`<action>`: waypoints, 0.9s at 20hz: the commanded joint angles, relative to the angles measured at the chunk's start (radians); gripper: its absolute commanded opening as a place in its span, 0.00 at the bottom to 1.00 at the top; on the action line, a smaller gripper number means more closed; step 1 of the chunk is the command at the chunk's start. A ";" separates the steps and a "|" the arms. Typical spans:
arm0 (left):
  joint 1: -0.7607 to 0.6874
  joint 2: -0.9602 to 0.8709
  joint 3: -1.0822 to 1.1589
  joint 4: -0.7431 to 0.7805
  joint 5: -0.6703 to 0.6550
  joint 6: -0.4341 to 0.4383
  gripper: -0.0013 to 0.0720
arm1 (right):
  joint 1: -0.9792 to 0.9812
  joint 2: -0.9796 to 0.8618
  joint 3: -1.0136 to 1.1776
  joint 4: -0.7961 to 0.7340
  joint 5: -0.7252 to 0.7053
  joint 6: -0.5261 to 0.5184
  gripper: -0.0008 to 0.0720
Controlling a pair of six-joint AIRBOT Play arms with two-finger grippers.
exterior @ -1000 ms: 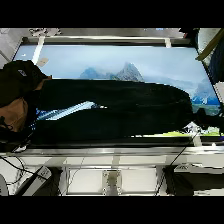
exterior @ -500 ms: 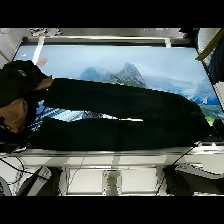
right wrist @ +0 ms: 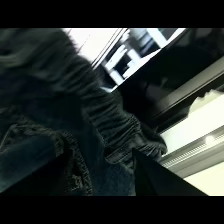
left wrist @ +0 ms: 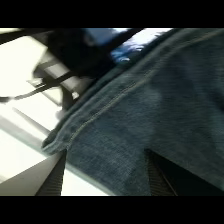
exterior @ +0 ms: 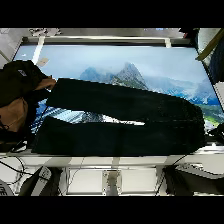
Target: Fold the clothes and pants, and hang the long-sleeved shirts on hangers.
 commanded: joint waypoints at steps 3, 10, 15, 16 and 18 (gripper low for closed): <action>0.001 0.008 0.096 0.000 -0.096 -0.010 0.80 | -0.024 0.025 0.135 -0.014 0.104 0.002 0.57; 0.163 -0.038 -0.027 0.088 -0.150 -0.047 0.77 | -0.263 0.090 0.120 0.114 0.192 -0.024 0.59; 0.365 -0.200 -0.026 -0.143 -0.163 0.224 0.77 | -0.317 0.090 0.069 0.285 0.261 -0.053 0.59; 0.374 -0.225 -0.026 -0.142 -0.159 0.252 0.77 | -0.317 0.090 0.069 0.304 0.281 -0.053 0.59; 0.374 -0.259 -0.026 -0.142 -0.154 0.319 0.67 | -0.317 0.095 0.069 0.333 0.308 -0.053 0.59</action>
